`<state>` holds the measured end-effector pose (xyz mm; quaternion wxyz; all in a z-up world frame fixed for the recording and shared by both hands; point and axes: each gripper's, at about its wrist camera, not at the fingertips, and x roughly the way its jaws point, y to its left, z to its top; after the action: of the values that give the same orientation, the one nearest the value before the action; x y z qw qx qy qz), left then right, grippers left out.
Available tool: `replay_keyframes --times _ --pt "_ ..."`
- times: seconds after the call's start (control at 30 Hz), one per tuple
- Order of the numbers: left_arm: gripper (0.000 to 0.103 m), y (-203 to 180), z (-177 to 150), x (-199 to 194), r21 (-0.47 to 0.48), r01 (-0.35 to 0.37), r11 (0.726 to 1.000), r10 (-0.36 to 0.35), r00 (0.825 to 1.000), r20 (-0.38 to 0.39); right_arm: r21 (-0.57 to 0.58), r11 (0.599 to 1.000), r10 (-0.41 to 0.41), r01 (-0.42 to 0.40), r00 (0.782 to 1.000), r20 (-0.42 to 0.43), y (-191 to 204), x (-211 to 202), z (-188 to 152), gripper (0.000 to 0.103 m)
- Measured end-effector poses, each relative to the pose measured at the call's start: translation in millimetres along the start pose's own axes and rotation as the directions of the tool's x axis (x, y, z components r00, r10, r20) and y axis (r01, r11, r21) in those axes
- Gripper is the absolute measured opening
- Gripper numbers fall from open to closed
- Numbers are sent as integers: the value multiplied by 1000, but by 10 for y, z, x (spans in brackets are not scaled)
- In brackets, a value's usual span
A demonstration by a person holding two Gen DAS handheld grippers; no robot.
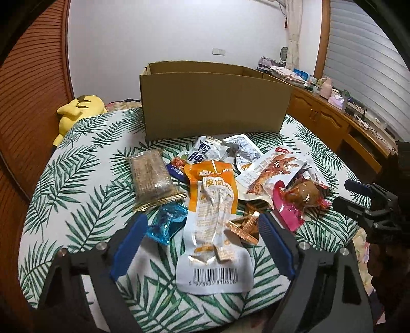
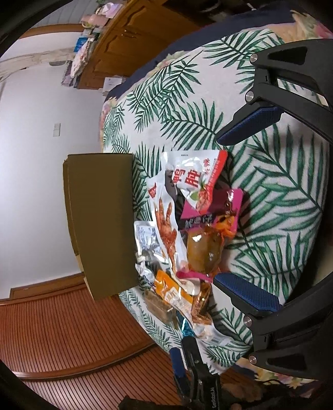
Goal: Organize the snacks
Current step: 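Grasp the orange sausage pack with the left tool while the right tool grasps the white duck-neck pack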
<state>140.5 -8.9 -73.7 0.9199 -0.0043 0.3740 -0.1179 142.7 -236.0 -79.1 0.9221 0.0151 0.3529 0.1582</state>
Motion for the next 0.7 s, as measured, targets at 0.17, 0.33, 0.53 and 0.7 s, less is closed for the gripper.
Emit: replay_keyframes --times 0.17,0.33,0.53,0.7 --pt "88 49 31 102 -6 -2 1000 2 1000 -16 23 1000 9 -8 1000 -9 -145 98 124 99" --pt "88 86 63 181 -5 -7 1000 7 1000 -24 8 1000 -5 6 999 -31 -246 253 322 89" --pt "88 115 130 213 15 -11 1000 12 1000 -28 -11 1000 -9 7 995 -98 -318 489 459 79" --pt "88 122 192 238 26 -12 1000 13 999 -31 -22 999 -35 32 985 -171 -387 675 496 73"
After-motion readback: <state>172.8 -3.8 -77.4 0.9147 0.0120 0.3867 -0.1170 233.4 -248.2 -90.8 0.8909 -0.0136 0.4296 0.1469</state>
